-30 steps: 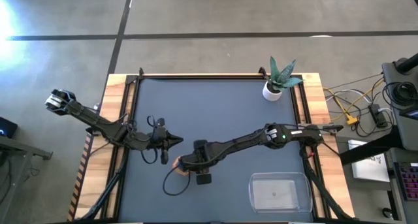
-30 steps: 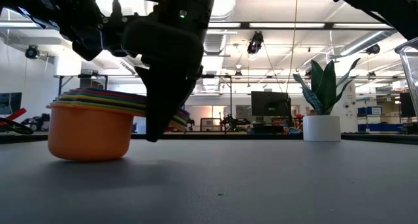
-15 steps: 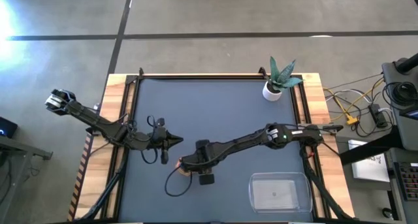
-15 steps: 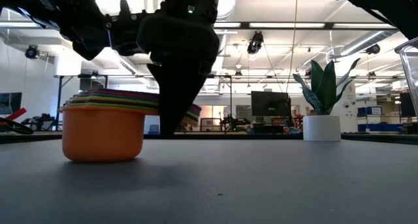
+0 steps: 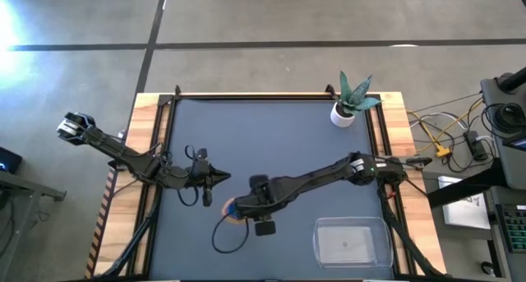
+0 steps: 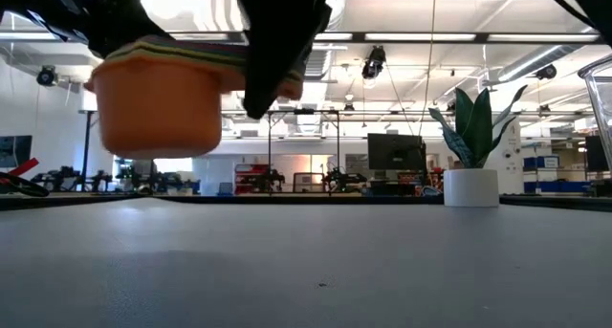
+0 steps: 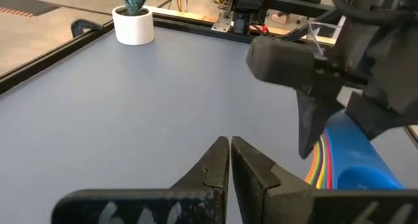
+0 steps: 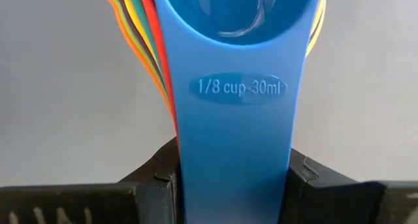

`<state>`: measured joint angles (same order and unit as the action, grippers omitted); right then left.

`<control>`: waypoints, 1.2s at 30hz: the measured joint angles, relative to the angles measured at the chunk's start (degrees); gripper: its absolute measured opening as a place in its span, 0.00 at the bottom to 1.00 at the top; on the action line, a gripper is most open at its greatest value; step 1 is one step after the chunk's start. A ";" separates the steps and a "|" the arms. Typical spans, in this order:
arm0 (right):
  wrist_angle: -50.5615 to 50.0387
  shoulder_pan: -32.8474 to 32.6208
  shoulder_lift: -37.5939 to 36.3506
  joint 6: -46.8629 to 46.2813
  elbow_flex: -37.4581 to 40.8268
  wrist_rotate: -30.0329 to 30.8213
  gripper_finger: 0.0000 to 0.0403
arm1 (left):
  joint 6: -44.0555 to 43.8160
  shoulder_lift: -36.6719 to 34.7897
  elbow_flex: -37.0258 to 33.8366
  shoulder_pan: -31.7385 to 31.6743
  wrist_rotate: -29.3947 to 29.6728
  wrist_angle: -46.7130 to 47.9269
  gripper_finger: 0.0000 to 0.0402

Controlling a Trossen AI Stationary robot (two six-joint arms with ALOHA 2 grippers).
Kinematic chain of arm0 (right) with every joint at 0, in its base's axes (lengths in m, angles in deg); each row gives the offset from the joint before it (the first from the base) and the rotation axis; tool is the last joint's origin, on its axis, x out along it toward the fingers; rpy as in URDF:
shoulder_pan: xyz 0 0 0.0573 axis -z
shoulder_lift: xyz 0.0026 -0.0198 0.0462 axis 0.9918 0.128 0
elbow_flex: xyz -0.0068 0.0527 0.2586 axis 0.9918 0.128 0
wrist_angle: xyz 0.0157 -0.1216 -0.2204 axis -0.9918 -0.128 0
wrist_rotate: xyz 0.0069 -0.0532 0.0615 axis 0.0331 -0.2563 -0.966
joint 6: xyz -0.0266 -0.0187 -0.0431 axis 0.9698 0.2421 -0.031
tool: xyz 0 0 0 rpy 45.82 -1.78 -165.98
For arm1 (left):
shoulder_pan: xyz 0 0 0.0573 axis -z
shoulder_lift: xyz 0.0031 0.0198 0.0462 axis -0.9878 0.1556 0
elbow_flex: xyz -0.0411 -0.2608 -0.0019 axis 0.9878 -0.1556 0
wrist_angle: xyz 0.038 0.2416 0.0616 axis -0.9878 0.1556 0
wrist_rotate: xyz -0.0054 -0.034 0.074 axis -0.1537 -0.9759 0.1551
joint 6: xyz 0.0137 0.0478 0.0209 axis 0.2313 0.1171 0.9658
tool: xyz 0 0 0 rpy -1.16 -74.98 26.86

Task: Nest measuring cups in basket
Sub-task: Put the nested measuring cups into the transparent bin

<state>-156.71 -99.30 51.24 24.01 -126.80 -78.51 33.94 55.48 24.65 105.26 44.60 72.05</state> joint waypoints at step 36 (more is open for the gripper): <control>7.32 -37.67 -53.50 -51.04 57.12 16.05 0.32 | -1.51 -0.02 0.00 -0.04 0.59 -1.42 0.00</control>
<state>-149.39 -136.97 -2.26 -27.03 -69.68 -62.46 32.43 55.46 24.65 105.21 45.19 70.62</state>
